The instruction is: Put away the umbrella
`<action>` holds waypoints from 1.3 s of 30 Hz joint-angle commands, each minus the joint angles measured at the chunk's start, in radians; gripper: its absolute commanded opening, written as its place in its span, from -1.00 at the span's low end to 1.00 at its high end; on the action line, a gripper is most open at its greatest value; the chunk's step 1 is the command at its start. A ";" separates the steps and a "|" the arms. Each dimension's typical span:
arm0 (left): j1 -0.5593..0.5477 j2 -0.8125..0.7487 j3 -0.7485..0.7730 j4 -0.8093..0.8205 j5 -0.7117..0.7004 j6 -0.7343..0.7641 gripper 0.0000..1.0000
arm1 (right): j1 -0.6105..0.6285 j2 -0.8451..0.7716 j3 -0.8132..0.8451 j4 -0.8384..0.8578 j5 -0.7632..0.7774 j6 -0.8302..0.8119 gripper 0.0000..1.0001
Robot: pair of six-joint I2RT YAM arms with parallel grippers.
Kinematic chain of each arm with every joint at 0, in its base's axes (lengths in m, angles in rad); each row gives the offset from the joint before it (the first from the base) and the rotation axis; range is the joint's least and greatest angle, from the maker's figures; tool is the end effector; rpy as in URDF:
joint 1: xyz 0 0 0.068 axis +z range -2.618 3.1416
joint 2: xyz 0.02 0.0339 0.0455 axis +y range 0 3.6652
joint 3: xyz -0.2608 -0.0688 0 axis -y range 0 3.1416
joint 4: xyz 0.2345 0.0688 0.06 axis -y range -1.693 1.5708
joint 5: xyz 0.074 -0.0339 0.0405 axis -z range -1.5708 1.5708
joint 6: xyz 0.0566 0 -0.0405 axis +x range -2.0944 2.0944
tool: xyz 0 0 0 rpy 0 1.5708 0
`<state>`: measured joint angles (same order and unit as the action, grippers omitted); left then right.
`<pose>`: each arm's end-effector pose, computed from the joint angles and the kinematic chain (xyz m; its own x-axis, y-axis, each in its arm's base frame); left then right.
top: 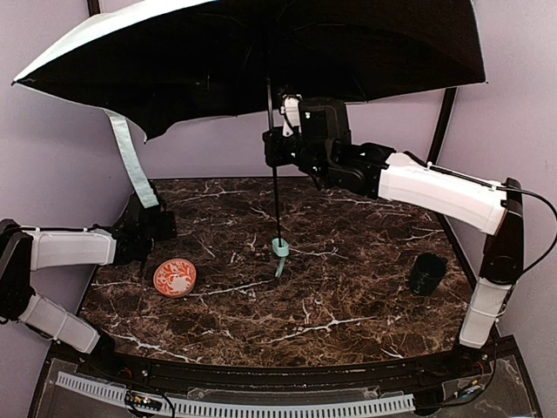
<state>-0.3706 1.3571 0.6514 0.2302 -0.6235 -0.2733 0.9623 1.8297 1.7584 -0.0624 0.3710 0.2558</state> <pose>0.2811 -0.0738 0.2070 -0.3596 -0.0953 -0.9282 -0.2980 0.9544 0.0174 0.2744 0.3580 0.3919 -0.2152 0.1036 -0.9711 -0.5218 0.8283 0.2040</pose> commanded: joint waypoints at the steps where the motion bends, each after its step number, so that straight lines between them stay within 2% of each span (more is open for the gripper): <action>1: -0.253 -0.019 -0.050 0.068 0.036 0.037 0.64 | -0.002 -0.056 -0.009 0.012 0.133 -0.051 -1.00; 6: -0.565 0.062 -0.090 0.351 0.136 0.183 0.54 | -0.002 -0.062 -0.016 -0.024 0.173 -0.025 -1.00; 10: -0.714 0.174 -0.041 0.489 0.294 0.334 0.59 | 0.000 -0.067 -0.030 -0.047 0.197 0.011 -1.00; 12: -0.705 0.164 -0.026 0.549 0.327 0.252 0.75 | 0.006 -0.077 -0.059 -0.032 0.194 0.026 -1.00; 13: -0.674 0.144 -0.030 0.589 0.391 0.203 0.78 | 0.009 -0.088 -0.077 -0.023 0.197 0.035 -1.00; 16: -0.537 0.124 -0.028 0.727 0.714 0.025 0.83 | 0.022 -0.119 -0.137 0.017 0.202 0.075 -1.00; 19: -0.534 0.156 0.048 0.707 0.842 0.094 0.86 | 0.052 -0.134 -0.179 0.044 0.229 0.085 -1.00; 25: -0.534 0.253 0.167 0.619 0.827 0.086 0.91 | 0.107 -0.138 -0.203 0.055 0.281 0.109 -1.00; 29: -0.534 0.294 0.208 0.536 0.640 0.065 0.87 | 0.138 -0.159 -0.241 0.094 0.299 0.132 -1.00; 32: -0.534 0.300 0.186 0.575 0.607 0.054 0.73 | 0.153 -0.177 -0.283 0.155 0.306 0.134 -1.00; 36: -0.534 0.318 0.182 0.592 0.631 0.035 0.42 | 0.166 -0.164 -0.266 0.136 0.304 0.146 -1.00; 39: -0.534 0.344 0.189 0.619 0.713 0.029 0.40 | 0.170 -0.168 -0.272 0.145 0.299 0.161 -1.00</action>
<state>-0.9077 1.6760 0.8410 0.8143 0.0334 -0.2256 1.1141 1.7069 1.4727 -0.0338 0.6495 0.3878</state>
